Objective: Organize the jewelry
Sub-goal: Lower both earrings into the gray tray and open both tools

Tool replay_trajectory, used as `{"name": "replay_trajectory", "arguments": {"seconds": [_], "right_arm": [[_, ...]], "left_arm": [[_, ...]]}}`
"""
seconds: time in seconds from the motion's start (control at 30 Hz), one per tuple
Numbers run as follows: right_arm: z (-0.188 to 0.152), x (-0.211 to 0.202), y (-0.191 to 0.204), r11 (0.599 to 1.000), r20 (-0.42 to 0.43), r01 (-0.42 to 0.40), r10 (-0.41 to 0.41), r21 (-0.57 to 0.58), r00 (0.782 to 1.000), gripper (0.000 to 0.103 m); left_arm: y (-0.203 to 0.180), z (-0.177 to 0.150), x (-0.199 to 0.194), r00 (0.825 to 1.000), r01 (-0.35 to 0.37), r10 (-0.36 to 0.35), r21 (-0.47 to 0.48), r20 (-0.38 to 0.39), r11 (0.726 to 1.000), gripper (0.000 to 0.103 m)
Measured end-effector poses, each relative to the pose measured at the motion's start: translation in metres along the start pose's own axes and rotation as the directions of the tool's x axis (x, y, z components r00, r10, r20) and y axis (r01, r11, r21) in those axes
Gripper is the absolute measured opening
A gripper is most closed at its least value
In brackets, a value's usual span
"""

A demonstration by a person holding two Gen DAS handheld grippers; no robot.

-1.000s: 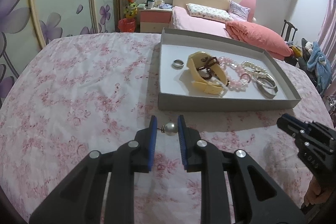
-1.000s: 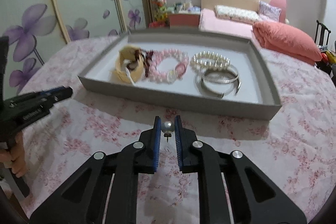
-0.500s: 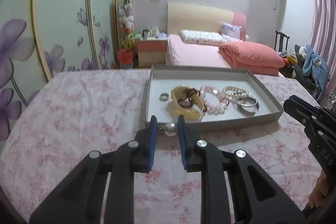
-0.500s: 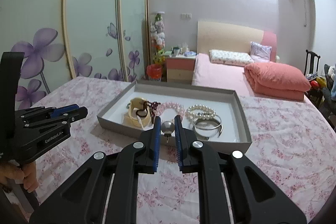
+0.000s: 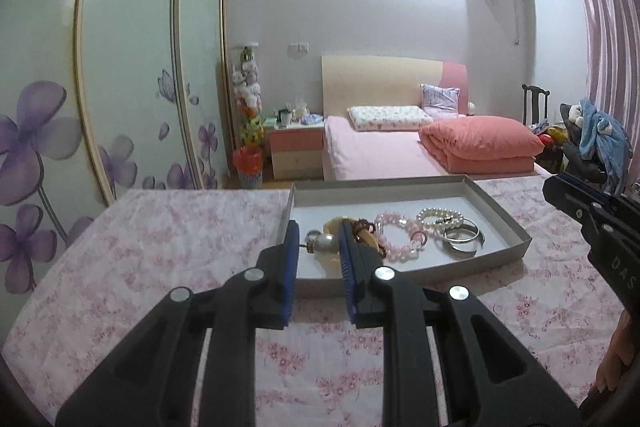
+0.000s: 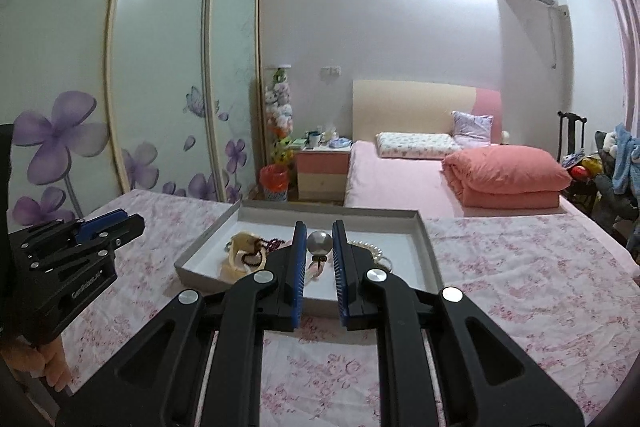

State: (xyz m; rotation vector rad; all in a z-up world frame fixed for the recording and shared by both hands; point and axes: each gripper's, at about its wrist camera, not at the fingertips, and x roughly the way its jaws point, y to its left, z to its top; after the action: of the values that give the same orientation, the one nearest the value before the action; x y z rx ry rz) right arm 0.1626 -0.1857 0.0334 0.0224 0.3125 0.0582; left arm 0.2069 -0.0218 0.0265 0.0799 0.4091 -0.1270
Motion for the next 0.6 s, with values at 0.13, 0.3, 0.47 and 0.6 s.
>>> {"name": "replay_trajectory", "arguments": {"seconds": [0.13,0.3,0.47,0.6], "right_arm": [[0.000,-0.002,-0.001,1.000,0.012,0.016,-0.016,-0.005,1.000,0.014],[-0.002,-0.002,0.001,1.000,0.013,0.021,-0.021,-0.012,1.000,0.014],[-0.002,-0.001,0.000,1.000,0.008,0.024,-0.024,-0.013,1.000,0.014],[-0.002,-0.002,-0.001,1.000,0.006,0.026,-0.026,-0.012,1.000,0.014]], "left_arm": [[-0.005,0.000,-0.005,1.000,-0.005,0.005,0.018,0.029,1.000,0.020],[-0.009,0.000,-0.009,0.999,-0.007,0.005,0.034,0.050,0.999,0.020],[-0.012,0.001,-0.008,0.999,-0.003,0.001,0.039,0.047,0.999,0.020],[-0.013,-0.001,-0.008,0.999,-0.001,-0.001,0.043,0.044,0.999,0.020]]}}
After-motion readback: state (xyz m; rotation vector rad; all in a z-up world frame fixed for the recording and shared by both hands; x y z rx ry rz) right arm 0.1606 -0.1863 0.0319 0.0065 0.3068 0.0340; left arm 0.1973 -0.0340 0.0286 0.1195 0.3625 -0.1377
